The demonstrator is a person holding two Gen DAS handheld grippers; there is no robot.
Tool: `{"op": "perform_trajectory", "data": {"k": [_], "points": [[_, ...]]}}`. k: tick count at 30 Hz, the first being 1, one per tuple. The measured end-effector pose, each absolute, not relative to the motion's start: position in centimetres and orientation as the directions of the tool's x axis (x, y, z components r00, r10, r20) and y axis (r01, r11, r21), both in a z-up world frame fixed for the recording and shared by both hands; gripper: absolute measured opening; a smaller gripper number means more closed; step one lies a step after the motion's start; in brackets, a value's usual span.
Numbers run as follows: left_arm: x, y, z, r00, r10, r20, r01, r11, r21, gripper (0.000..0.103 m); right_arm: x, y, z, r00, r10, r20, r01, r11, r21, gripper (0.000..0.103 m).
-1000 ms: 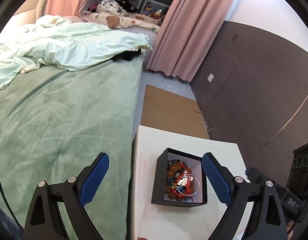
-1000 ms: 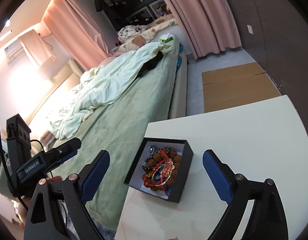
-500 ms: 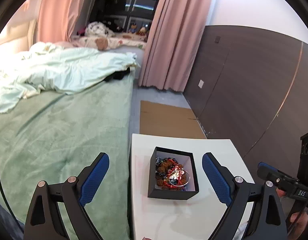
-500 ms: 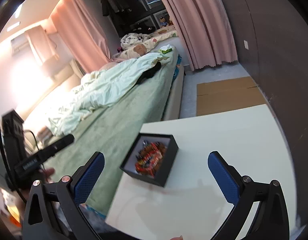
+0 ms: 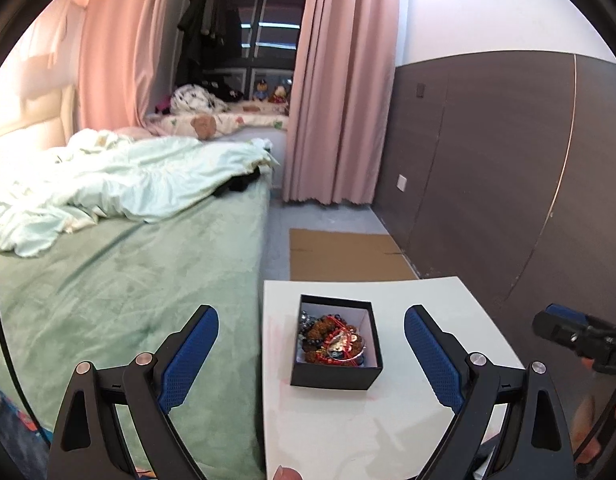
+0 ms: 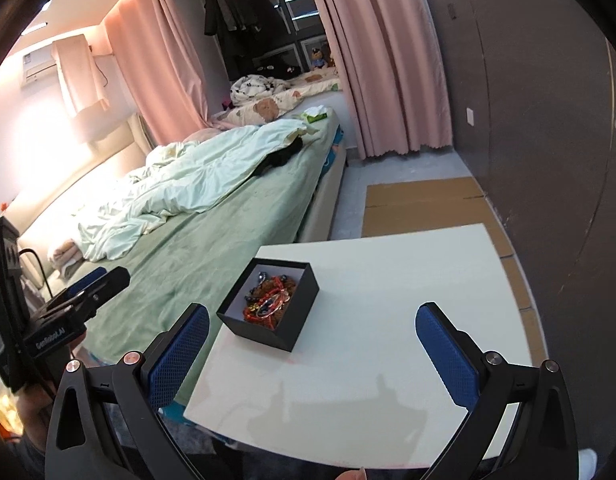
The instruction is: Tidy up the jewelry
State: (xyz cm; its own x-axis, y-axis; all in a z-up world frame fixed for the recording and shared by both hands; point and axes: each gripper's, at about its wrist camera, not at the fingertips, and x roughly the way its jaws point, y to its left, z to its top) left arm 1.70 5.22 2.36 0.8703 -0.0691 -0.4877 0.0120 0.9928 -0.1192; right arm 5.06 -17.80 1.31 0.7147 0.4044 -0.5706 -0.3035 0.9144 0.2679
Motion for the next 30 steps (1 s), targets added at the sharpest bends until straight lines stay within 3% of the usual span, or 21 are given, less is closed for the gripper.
{"op": "perform_trajectory", "data": {"k": [10, 18, 30], "points": [[-0.1, 2.5, 2.1, 0.853, -0.095, -0.513, 0.074, 0.995, -0.061, 0.094, 3.8, -18.3, 1.7, 0.73, 0.393, -0.559, -0.302, 0.919, 0.253, 0.103], [-0.6, 3.1, 2.2, 0.866, -0.089, -0.493, 0.058, 0.995, -0.077, 0.094, 2.1, -17.3, 1.4, 0.735, 0.403, -0.545, -0.354, 0.914, 0.197, 0.103], [-0.9, 3.2, 2.1, 0.867, -0.09, -0.49, 0.057, 0.995, -0.083, 0.094, 2.0, -17.4, 1.4, 0.741, 0.412, -0.53, -0.341, 0.911, 0.231, 0.103]]}}
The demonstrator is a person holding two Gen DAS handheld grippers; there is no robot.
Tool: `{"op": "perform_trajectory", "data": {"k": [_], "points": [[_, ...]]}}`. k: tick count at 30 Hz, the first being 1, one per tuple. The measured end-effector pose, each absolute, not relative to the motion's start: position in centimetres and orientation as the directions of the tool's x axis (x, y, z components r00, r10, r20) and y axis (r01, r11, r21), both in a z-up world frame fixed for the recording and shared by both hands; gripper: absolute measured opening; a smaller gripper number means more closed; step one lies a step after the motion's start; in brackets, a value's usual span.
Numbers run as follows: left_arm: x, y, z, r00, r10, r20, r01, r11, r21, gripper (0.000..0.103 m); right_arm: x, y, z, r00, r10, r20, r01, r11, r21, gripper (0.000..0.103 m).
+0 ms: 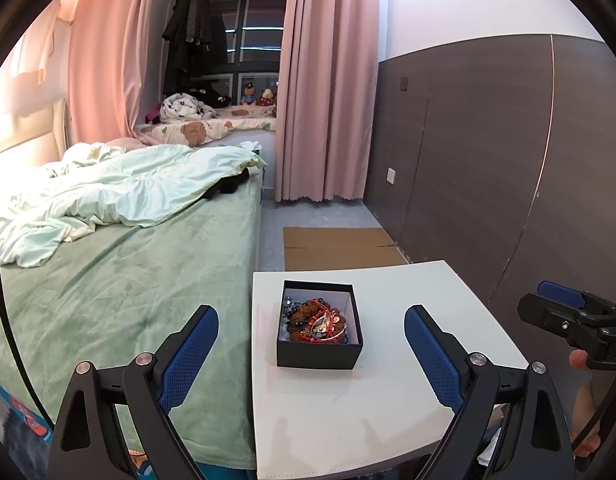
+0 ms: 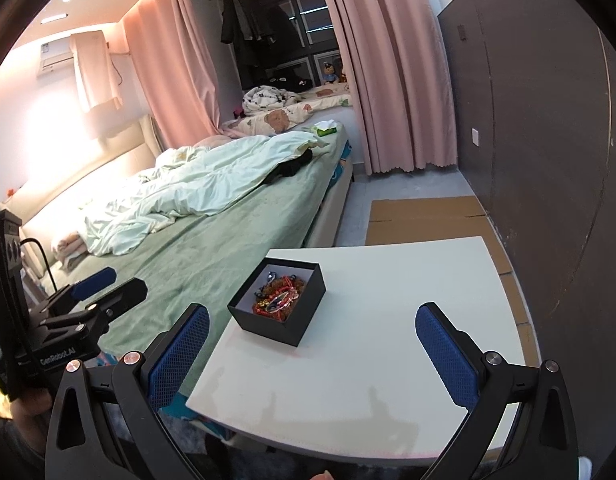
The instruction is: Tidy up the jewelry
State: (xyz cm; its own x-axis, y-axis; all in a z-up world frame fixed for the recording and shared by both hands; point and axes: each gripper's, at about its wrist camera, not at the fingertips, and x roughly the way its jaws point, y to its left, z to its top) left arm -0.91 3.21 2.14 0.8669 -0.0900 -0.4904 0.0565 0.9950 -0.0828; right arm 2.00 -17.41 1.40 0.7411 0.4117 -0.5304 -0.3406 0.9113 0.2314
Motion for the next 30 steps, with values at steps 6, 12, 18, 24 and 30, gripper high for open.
{"op": "perform_trajectory", "data": {"k": [6, 12, 18, 24, 30], "points": [[-1.06, 3.28, 2.11, 0.869, -0.091, -0.486, 0.058, 0.995, -0.083, 0.095, 2.03, -17.48, 1.27, 0.741, 0.409, -0.532, -0.333, 0.913, 0.237, 0.103], [-1.18, 3.18, 1.95, 0.869, -0.09, -0.486, 0.058, 0.995, -0.08, 0.095, 2.05, -17.43, 1.07, 0.739, 0.409, -0.535, -0.334, 0.913, 0.236, 0.103], [-1.26, 3.13, 1.85, 0.87, -0.092, -0.484, 0.059, 0.995, -0.082, 0.095, 2.04, -17.65, 0.75, 0.741, 0.401, -0.538, -0.331, 0.916, 0.226, 0.103], [-1.47, 3.07, 1.54, 0.869, -0.092, -0.486, 0.062, 0.995, -0.078, 0.095, 2.01, -17.8, 0.66, 0.744, 0.395, -0.539, -0.327, 0.918, 0.223, 0.103], [-1.93, 3.37, 1.63, 0.873, -0.082, -0.48, 0.056, 0.996, -0.068, 0.095, 2.01, -17.8, 0.65, 0.745, 0.394, -0.538, -0.326, 0.919, 0.221, 0.103]]}}
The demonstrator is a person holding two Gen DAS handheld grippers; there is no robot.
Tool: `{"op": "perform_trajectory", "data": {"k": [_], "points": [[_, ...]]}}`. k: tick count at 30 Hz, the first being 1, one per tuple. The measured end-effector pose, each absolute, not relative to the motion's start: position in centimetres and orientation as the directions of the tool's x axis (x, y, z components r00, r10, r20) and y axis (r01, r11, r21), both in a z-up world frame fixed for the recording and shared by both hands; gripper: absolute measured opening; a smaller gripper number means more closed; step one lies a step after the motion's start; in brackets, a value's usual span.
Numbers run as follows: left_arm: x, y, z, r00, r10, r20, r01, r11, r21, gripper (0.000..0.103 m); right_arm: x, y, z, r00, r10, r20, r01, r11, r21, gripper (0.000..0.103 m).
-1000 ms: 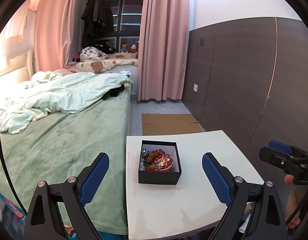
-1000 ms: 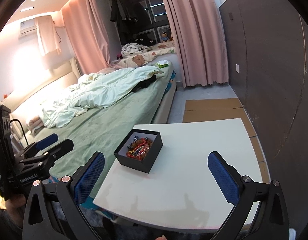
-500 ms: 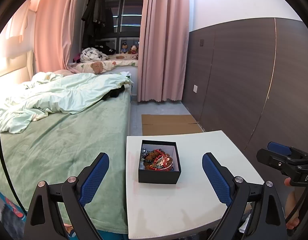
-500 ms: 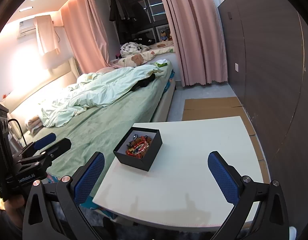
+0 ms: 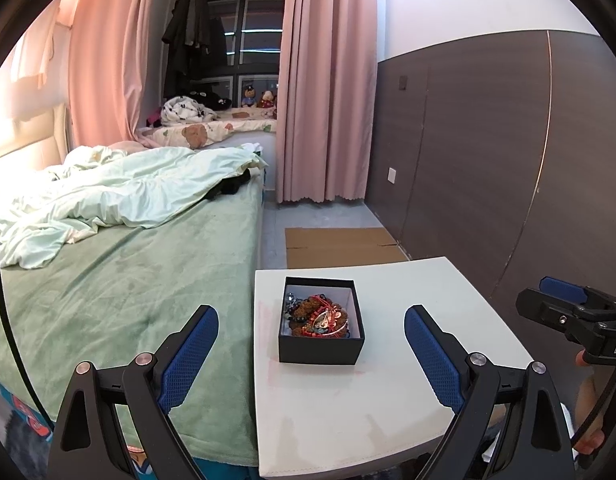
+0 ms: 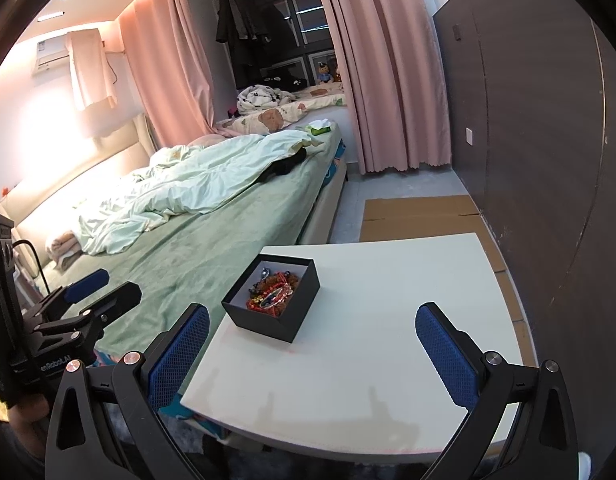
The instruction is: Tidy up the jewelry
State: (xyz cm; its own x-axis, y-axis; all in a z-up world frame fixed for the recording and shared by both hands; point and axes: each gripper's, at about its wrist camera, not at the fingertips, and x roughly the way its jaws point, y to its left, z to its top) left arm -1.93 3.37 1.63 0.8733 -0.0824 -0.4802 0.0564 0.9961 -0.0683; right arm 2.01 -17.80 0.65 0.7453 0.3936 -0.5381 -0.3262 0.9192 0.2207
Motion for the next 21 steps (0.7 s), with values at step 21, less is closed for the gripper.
{"op": "perform_trajectory", "data": {"k": [21], "points": [[-1.28, 3.63, 1.6, 0.877, -0.062, -0.477, 0.047, 0.998, -0.044, 0.103, 2.3, -18.15, 0.56, 0.744, 0.39, -0.543, -0.327, 0.921, 0.212, 0.103]]}}
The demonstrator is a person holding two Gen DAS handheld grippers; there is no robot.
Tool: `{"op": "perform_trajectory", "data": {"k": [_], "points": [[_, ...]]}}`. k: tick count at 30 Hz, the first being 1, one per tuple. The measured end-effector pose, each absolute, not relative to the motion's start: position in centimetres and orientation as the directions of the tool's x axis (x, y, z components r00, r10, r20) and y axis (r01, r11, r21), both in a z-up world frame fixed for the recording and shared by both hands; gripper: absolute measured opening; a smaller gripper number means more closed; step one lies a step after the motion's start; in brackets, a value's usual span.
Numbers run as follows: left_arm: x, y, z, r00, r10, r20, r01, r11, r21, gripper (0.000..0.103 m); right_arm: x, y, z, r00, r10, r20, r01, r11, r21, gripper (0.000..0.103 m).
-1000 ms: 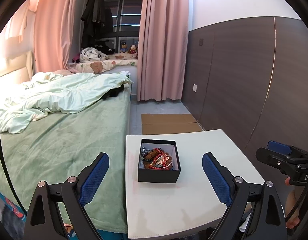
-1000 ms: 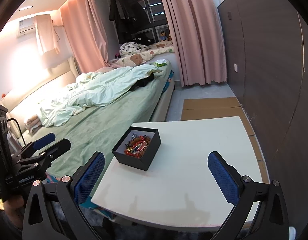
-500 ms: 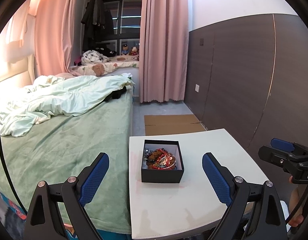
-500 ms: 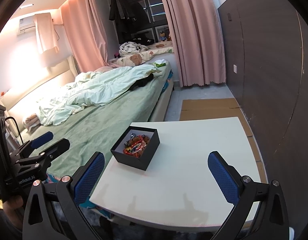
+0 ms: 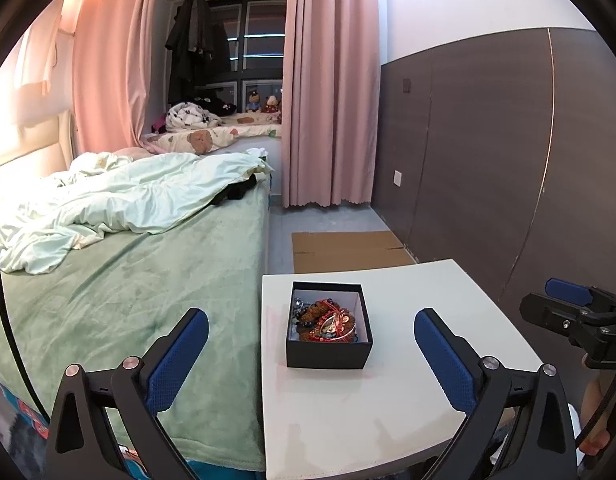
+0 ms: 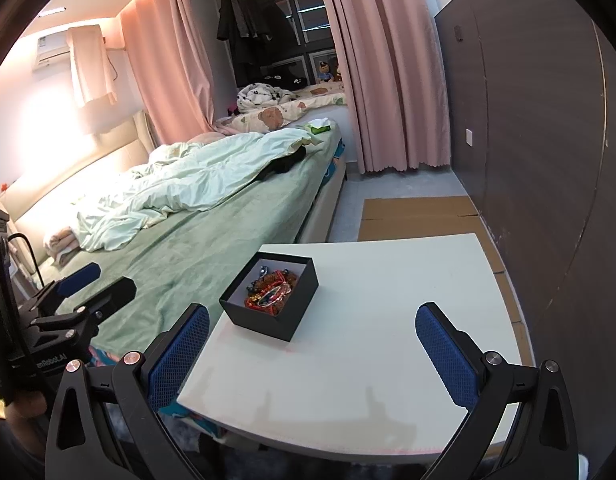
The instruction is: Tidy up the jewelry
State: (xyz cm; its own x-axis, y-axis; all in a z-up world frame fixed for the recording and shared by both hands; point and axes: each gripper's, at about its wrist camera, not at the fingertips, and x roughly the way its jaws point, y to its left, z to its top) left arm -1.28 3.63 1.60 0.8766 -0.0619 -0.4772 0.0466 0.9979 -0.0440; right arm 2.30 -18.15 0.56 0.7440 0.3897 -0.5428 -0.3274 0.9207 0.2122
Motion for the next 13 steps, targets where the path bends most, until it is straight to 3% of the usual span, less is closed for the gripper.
{"op": "perform_trajectory", "data": {"k": [13], "points": [[-0.82, 3.79, 1.57, 0.877, -0.059, -0.476, 0.044, 0.998, -0.042, 0.103, 2.61, -18.11, 0.38, 0.74, 0.388, -0.55, -0.324, 0.922, 0.214, 0.103]]}}
